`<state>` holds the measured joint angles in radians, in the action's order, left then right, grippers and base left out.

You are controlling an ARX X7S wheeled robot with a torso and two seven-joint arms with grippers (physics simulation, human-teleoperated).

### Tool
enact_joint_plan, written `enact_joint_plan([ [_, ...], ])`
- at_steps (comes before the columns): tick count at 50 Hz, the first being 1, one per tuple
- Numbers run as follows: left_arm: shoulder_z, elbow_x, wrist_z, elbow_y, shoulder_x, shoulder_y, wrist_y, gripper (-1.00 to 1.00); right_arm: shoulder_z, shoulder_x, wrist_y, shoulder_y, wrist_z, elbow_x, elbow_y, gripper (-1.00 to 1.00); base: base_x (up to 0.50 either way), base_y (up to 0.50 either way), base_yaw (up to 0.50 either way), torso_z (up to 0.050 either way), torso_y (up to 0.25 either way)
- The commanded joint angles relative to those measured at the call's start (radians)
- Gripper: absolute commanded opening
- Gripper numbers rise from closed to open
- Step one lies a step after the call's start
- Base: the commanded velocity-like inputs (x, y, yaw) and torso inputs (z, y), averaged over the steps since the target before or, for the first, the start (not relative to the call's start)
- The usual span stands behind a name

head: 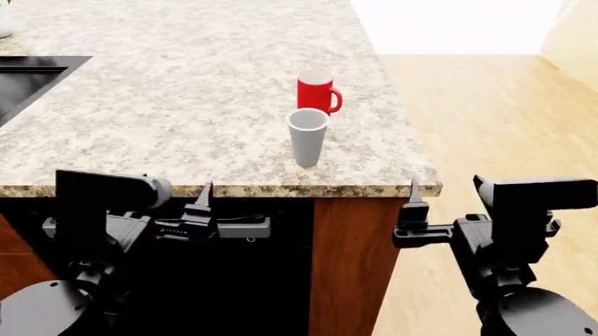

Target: Pick the cup and mug and place them in the sink. Then turn on the water.

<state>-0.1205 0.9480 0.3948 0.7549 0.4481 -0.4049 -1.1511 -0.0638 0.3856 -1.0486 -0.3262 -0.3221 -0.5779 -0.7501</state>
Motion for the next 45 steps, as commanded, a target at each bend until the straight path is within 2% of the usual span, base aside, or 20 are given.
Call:
enact_joint_plan([
  [1,-0.124,0.435,0.228,0.031,0.078,-0.365,-0.401,1.0,-0.162,0.048,-0.515,-0.359,-0.063,-0.269,-0.168,1.0,0.0,0.0,0.0,0.0,0.0],
  [8,-0.04,0.554,0.353,-0.058,0.149,-0.534,-0.394,1.0,-0.17,0.12,-0.518,-0.487,-0.275,-0.542,-0.074,1.0,0.0,0.0,0.0,0.0,0.0],
  [17,0.016,0.611,0.41,-0.101,0.203,-0.662,-0.368,1.0,-0.152,0.177,-0.501,-0.593,-0.479,-0.774,0.004,1.0,0.01,0.0,0.0,0.0,0.0],
  [45,0.069,0.581,0.378,-0.08,0.267,-0.657,-0.298,1.0,-0.113,0.229,-0.402,-0.58,-0.494,-0.777,0.017,1.0,0.49,0.0,0.0,0.0,0.0],
])
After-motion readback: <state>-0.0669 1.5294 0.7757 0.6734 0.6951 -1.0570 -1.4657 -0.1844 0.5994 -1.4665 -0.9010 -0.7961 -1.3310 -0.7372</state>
